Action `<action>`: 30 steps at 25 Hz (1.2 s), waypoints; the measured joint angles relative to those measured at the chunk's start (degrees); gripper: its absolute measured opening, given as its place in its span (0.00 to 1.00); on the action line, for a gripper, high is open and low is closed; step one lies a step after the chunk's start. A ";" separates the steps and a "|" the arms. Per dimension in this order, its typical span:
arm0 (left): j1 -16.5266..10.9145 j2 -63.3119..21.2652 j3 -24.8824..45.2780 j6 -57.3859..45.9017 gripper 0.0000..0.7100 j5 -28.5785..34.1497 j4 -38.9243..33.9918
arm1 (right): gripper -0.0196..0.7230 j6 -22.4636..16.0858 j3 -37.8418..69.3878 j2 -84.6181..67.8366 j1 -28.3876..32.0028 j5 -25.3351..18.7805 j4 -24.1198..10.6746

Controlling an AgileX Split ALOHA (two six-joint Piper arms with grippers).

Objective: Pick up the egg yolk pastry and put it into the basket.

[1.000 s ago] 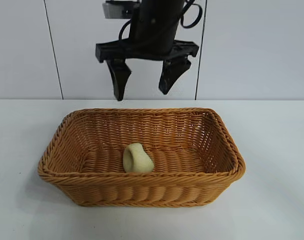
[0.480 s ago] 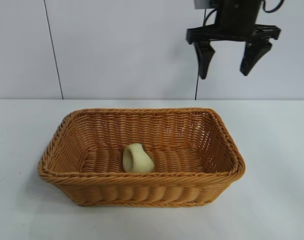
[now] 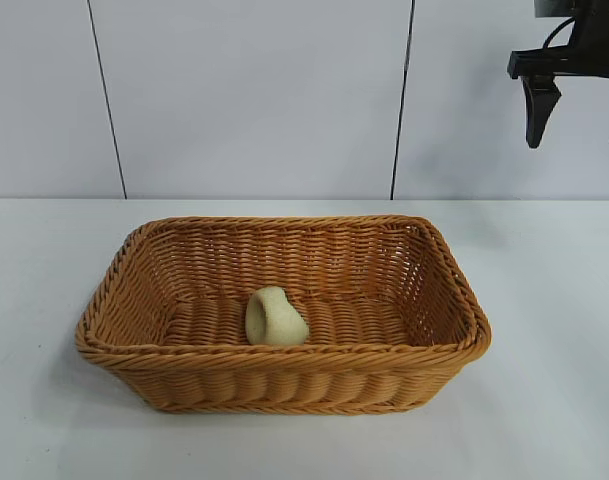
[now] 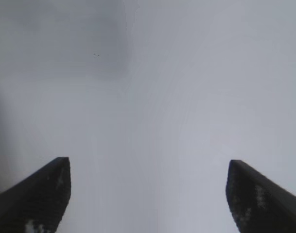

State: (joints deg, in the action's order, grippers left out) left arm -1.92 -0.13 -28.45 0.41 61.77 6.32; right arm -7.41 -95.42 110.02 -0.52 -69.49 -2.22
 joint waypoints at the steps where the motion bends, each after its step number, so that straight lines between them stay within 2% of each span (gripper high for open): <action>1: 0.00 0.00 0.00 0.00 0.91 0.00 0.00 | 0.87 0.43 3.16 -2.57 -0.16 0.00 0.22; 5: 0.00 0.00 0.00 0.00 0.91 0.00 0.00 | 0.87 1.51 16.06 -13.01 -0.35 -0.10 2.22; 13: 0.00 0.00 0.00 0.00 0.91 0.00 0.00 | 0.87 5.28 41.44 -37.63 -0.35 -0.31 3.05; 21: 0.00 0.00 0.00 0.00 0.91 0.00 0.00 | 0.87 7.89 63.16 -64.37 -0.35 8.38 3.50; 24: 0.00 0.00 0.00 0.00 0.91 0.00 0.00 | 0.87 8.22 66.83 -74.55 -0.35 9.38 3.87; 30: 0.00 0.00 0.00 0.00 0.91 0.00 0.00 | 0.87 8.35 67.03 -92.29 -0.35 10.76 4.32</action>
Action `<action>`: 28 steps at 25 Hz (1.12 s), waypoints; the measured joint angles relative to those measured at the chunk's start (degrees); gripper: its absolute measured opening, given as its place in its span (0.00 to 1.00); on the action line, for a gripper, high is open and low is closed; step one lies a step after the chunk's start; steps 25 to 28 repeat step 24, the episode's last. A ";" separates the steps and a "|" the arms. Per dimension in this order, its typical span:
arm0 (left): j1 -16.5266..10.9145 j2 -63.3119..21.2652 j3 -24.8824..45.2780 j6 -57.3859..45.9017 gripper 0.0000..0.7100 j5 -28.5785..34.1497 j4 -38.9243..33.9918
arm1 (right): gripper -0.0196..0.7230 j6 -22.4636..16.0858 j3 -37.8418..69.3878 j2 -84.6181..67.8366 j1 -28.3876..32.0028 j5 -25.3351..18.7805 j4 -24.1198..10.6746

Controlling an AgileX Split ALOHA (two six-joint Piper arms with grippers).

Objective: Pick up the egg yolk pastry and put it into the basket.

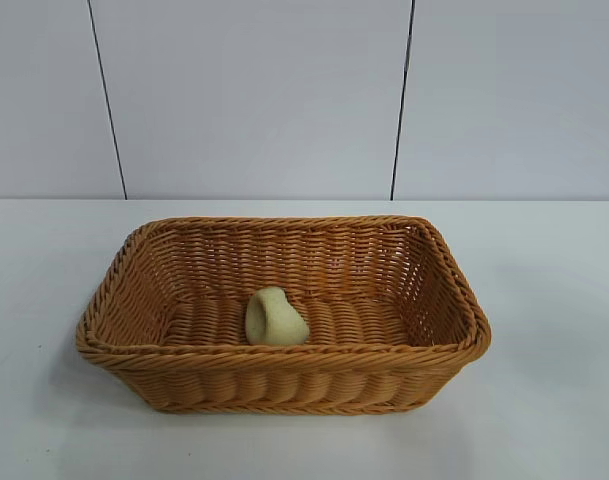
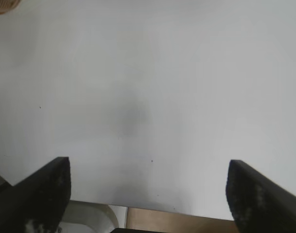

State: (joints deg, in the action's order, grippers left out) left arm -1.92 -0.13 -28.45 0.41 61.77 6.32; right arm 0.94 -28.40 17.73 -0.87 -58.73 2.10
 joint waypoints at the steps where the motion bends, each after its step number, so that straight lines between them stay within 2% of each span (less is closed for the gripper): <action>1: 0.00 0.00 0.00 0.00 0.91 0.00 0.00 | 0.87 0.00 0.00 -2.67 0.00 0.00 0.00; 9: 0.00 0.00 0.00 0.00 0.91 0.00 0.00 | 0.87 0.05 0.06 -17.62 0.00 -0.05 0.00; 28: 0.00 0.00 0.00 0.00 0.91 0.00 0.00 | 0.87 0.05 0.06 -17.91 0.00 -0.05 0.00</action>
